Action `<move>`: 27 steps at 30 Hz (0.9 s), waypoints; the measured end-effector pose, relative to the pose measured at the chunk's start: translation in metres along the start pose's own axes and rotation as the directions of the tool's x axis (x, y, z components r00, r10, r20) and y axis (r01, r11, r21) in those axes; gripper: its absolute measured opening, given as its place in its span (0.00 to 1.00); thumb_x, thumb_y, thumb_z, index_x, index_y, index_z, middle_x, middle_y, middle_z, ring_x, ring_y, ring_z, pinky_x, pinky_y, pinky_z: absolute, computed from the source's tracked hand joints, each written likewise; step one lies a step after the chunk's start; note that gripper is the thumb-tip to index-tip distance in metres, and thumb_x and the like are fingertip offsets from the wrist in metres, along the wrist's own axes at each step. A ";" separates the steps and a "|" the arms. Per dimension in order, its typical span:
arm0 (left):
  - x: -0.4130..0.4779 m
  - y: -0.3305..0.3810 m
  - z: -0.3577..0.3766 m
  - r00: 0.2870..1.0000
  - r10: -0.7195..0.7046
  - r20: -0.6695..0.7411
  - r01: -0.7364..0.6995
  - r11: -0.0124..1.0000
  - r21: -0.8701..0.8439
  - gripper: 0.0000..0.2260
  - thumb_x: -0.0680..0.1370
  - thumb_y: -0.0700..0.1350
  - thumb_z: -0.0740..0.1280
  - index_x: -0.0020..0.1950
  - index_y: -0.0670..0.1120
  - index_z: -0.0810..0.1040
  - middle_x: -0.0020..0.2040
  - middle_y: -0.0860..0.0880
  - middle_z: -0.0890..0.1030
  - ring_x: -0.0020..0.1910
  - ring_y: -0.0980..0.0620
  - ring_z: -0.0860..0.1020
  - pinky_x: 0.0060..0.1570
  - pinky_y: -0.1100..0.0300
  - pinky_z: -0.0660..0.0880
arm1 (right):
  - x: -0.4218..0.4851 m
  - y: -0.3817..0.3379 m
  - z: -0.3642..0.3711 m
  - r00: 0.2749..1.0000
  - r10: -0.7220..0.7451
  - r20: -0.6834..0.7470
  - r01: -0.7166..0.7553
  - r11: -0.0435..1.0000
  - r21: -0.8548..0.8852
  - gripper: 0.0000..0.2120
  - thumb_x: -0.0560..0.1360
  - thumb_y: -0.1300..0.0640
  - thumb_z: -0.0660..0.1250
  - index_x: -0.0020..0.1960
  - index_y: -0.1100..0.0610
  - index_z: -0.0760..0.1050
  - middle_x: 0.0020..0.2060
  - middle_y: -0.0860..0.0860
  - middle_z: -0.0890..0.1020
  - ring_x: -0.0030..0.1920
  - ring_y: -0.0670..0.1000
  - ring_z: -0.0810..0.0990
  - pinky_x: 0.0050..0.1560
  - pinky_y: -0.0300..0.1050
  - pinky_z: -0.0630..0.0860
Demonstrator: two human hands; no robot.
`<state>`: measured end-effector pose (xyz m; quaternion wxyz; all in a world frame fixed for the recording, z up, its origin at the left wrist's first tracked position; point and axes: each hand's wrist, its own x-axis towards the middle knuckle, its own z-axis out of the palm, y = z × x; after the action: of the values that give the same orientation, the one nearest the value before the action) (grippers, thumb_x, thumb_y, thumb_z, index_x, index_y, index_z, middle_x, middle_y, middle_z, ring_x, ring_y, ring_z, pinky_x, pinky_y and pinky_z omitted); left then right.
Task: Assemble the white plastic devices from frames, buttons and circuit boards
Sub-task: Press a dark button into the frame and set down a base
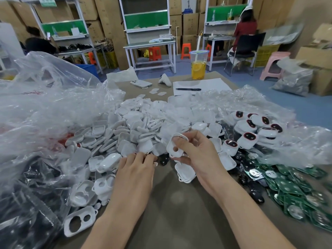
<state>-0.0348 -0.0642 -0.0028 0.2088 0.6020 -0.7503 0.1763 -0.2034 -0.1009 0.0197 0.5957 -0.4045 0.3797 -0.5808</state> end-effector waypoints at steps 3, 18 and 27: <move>-0.003 -0.001 -0.003 0.999 0.015 -0.041 -0.015 1.000 0.001 0.12 0.73 0.39 0.75 0.56 0.47 0.82 0.44 0.48 0.82 0.45 0.43 0.79 0.48 0.49 0.73 | -0.006 -0.002 0.004 0.998 0.044 0.044 -0.040 0.995 -0.087 0.07 0.74 0.60 0.75 0.46 0.58 0.77 0.35 0.49 0.83 0.40 0.49 0.84 0.38 0.44 0.82; -0.051 0.010 -0.046 0.863 -0.470 0.184 0.394 0.398 -0.829 0.13 0.84 0.40 0.62 0.58 0.58 0.80 0.51 0.55 0.80 0.45 0.65 0.81 0.44 0.71 0.74 | -0.093 0.015 -0.009 0.993 -0.114 0.025 0.098 0.703 -0.705 0.12 0.73 0.43 0.72 0.39 0.48 0.74 0.39 0.41 0.85 0.41 0.41 0.82 0.39 0.34 0.74; -0.069 0.010 -0.058 0.798 -0.491 0.349 0.401 0.001 -0.916 0.10 0.82 0.35 0.65 0.52 0.47 0.83 0.37 0.50 0.85 0.38 0.57 0.82 0.40 0.70 0.77 | -0.114 0.019 -0.017 0.963 -0.269 0.010 0.073 0.228 -0.971 0.12 0.76 0.44 0.66 0.38 0.49 0.71 0.42 0.44 0.74 0.50 0.50 0.69 0.55 0.45 0.67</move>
<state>-0.0263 0.0249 0.0104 0.6107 0.5239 -0.4439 -0.3944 -0.2163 0.0125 -0.0068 0.1228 -0.6748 0.6544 -0.3182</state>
